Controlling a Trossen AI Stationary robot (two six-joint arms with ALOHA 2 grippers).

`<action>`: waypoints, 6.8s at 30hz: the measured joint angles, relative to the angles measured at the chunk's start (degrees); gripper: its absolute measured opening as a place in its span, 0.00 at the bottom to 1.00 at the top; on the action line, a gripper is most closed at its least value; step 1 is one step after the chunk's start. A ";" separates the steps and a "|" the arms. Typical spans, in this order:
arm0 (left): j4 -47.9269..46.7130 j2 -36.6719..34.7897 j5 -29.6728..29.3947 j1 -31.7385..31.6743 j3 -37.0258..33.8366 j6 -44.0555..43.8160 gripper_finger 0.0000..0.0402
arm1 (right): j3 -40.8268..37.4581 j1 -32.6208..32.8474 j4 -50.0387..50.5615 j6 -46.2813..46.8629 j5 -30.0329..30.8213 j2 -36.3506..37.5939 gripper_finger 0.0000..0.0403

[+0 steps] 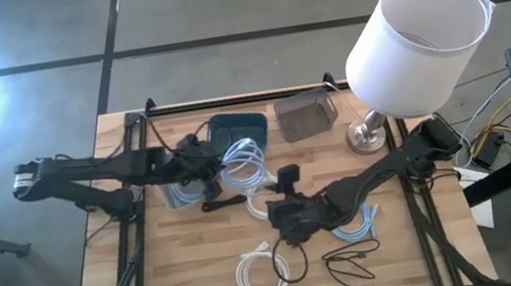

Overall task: Pick & Place USB Port
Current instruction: Put the top light blue HDMI cable into the white bin

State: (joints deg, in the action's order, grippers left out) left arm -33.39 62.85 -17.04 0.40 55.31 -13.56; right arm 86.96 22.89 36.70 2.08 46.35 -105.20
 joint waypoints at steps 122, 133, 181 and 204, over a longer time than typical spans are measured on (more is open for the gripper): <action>-27.09 11.89 8.06 -1.05 -7.93 12.11 0.10 | -0.14 1.21 23.98 26.43 -3.45 2.35 0.50; -30.18 11.15 0.15 -1.22 -4.03 11.70 0.14 | -0.38 1.21 23.94 26.43 -3.41 2.35 0.50; -34.03 15.88 -7.62 -4.07 -1.59 8.94 0.44 | -2.00 1.23 22.63 26.43 -6.18 2.33 0.50; -43.04 15.32 -16.65 -3.24 3.02 4.41 0.52 | -2.16 1.23 19.91 26.15 -6.44 2.33 0.50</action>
State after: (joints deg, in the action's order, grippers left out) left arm -76.43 78.17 -33.70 -2.83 58.33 -9.16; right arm 84.81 24.12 56.61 28.23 39.90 -102.87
